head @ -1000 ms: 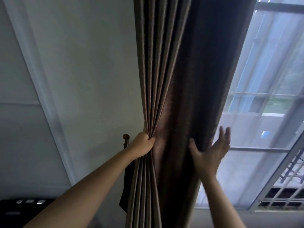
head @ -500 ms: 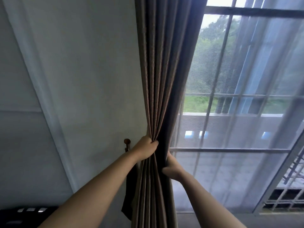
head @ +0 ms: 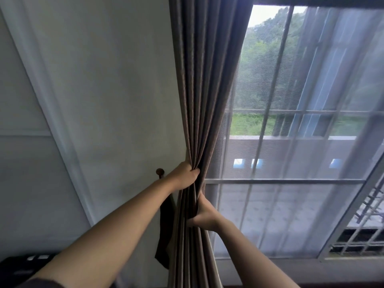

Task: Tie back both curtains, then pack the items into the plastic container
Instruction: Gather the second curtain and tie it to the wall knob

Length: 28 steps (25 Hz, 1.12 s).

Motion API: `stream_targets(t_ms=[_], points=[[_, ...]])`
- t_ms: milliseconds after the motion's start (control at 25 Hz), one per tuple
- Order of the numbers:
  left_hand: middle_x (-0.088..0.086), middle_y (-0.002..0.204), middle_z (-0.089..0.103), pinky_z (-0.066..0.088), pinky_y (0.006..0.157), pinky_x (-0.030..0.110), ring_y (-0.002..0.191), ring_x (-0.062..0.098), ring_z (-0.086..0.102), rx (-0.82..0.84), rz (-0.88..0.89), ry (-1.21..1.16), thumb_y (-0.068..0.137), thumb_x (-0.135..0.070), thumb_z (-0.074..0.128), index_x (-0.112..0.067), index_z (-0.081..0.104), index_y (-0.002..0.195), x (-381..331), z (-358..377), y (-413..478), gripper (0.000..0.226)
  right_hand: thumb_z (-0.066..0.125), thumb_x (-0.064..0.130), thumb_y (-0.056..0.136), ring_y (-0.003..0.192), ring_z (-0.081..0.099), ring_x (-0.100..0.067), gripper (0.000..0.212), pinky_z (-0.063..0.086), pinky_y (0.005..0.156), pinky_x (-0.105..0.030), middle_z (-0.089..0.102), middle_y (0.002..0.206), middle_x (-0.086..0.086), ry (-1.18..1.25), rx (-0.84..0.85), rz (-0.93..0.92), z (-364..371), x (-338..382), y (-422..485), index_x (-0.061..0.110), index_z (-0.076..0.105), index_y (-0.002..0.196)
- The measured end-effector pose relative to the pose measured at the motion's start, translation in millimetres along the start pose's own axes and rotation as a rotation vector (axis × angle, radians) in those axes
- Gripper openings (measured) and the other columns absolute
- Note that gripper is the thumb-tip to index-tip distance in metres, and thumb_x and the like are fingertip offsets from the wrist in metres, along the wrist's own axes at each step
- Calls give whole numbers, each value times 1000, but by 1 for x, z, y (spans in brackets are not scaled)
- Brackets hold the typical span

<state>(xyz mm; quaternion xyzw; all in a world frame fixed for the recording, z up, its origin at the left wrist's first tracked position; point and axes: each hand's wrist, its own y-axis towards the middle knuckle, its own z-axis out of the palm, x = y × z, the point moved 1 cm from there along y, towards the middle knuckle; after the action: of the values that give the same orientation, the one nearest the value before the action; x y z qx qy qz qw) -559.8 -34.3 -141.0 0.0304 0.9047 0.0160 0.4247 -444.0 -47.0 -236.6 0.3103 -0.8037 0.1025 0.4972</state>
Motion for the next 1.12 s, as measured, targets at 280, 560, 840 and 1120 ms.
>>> stream_targets(t_ms=[280, 560, 840, 1120], points=[[10, 107, 65, 47, 88, 31, 102, 23, 60, 56, 11, 32, 90, -19, 48, -7, 62, 111, -3, -5, -5, 28, 73, -3, 62, 128, 31, 12, 117, 31, 103, -6, 16, 136, 41, -5, 8, -24, 4, 5, -8, 27, -3, 146], [-6, 65, 51, 36, 52, 17, 58, 8, 50, -55, 70, 98, 77, -29, 69, -19, 48, 70, -24, 10, -17, 25, 69, 20, 58, 146, -5, -3, 120, 13, 120, -28, -2, 158, 9, 8, -113, -48, 40, -3, -4, 15, -9, 150], [-5, 74, 49, 36, 62, 18, 67, 5, 46, -7, -23, -102, 84, -4, 49, -11, 43, 77, 2, -15, -28, 11, 37, 51, 88, 142, 22, -4, 66, 19, 115, -21, 20, 151, 15, 253, -480, 45, -3, 3, -6, 27, 16, 146], [8, 86, 57, 47, 81, 34, 89, 25, 57, 142, -107, -236, 50, -14, 55, -16, 63, 91, 25, -28, -31, 42, 25, 60, 88, 130, 40, -7, 73, 29, 113, -28, 42, 142, 4, 340, -536, -37, -48, 34, 34, 14, 31, 144]])
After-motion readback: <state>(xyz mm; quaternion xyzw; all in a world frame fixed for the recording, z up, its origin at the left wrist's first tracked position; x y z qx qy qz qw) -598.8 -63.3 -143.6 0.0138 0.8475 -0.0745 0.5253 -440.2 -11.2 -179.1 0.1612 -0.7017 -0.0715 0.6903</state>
